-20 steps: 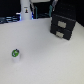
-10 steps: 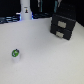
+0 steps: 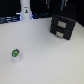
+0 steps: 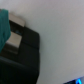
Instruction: Open the kcup holder, insert the kcup into the holder, and close the kcup holder
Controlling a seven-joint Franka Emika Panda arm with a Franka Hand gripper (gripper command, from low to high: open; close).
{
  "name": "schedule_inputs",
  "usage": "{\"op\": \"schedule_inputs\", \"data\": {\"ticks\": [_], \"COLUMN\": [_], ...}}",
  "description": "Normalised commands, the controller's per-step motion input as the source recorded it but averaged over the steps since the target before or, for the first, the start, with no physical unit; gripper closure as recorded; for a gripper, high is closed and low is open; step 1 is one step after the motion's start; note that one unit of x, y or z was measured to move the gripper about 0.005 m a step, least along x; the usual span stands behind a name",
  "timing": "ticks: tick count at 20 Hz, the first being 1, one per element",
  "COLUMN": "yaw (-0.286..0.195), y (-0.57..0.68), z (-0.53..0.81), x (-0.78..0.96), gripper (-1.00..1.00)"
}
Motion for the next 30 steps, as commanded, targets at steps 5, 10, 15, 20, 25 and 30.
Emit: {"op": "schedule_inputs", "data": {"ticks": [5,10,15,20,25,30], "yaw": [-0.178,-0.175,-0.162,-0.145,-0.110,-0.052], "y": [0.74,0.69,0.48,0.22,0.16,0.22], "z": [-0.20,-0.30,-0.38,-0.36,-0.34,-0.43], "x": [-0.27,-0.25,-0.22,-0.10,-0.02,-0.02], "gripper": [-1.00,-1.00,-1.00,-1.00,-1.00,-1.00]}}
